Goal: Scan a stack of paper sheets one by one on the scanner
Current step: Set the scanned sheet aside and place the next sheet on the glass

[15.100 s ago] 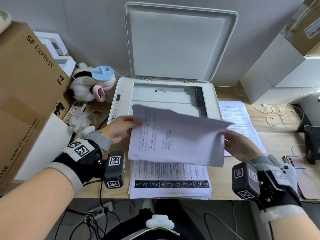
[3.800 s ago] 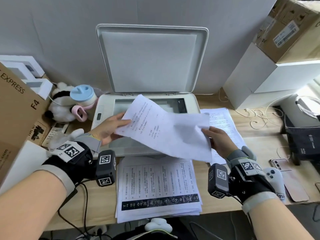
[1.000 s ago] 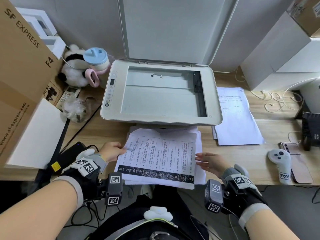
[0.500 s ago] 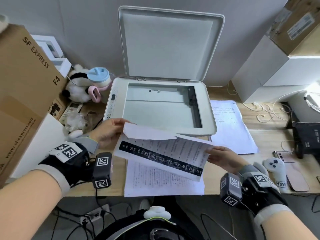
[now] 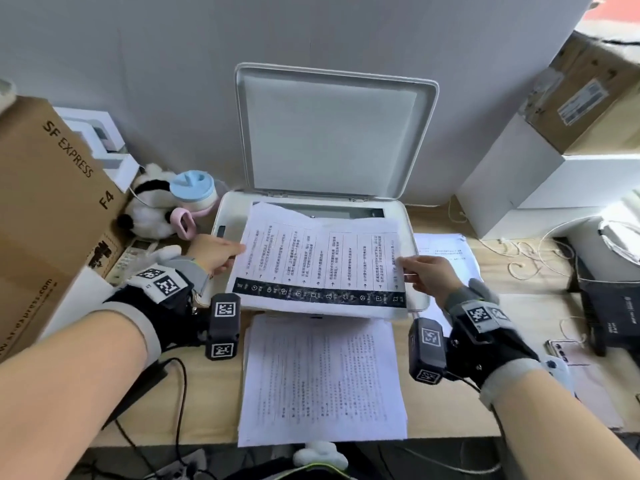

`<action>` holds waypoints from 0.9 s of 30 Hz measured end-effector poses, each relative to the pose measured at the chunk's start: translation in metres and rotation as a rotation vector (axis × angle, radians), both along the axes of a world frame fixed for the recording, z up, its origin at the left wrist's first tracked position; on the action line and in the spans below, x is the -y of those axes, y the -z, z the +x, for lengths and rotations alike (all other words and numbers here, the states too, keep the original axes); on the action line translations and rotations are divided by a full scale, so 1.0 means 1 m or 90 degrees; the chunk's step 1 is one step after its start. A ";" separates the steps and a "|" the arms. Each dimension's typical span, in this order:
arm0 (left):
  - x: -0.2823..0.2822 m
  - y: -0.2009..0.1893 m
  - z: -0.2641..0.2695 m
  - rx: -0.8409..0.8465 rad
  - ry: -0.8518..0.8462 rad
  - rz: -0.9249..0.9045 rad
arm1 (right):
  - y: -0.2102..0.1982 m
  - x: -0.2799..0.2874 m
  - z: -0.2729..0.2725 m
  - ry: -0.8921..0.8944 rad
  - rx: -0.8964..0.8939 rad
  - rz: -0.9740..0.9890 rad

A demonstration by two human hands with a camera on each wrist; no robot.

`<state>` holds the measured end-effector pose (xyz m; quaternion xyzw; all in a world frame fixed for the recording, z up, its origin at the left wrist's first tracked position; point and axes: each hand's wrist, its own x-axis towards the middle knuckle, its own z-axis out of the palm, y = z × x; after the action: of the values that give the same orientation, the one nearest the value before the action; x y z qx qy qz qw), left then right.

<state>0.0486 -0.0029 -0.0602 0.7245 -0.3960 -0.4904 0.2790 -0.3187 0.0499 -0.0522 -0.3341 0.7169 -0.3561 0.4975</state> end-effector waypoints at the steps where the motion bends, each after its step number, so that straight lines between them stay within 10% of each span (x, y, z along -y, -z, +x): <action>1: 0.003 0.002 -0.001 0.049 0.010 0.001 | 0.003 0.005 0.001 0.006 -0.023 0.000; 8: 0.026 0.004 -0.006 0.255 0.096 0.017 | 0.018 0.040 0.004 -0.009 -0.199 0.033; 27: 0.076 -0.005 -0.014 0.277 0.064 -0.027 | 0.015 0.101 0.000 -0.030 -0.335 0.039</action>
<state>0.0347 -0.0788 -0.0548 0.7867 -0.4927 -0.3270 0.1776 -0.3184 -0.0512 -0.0676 -0.4166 0.8242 -0.2236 0.3118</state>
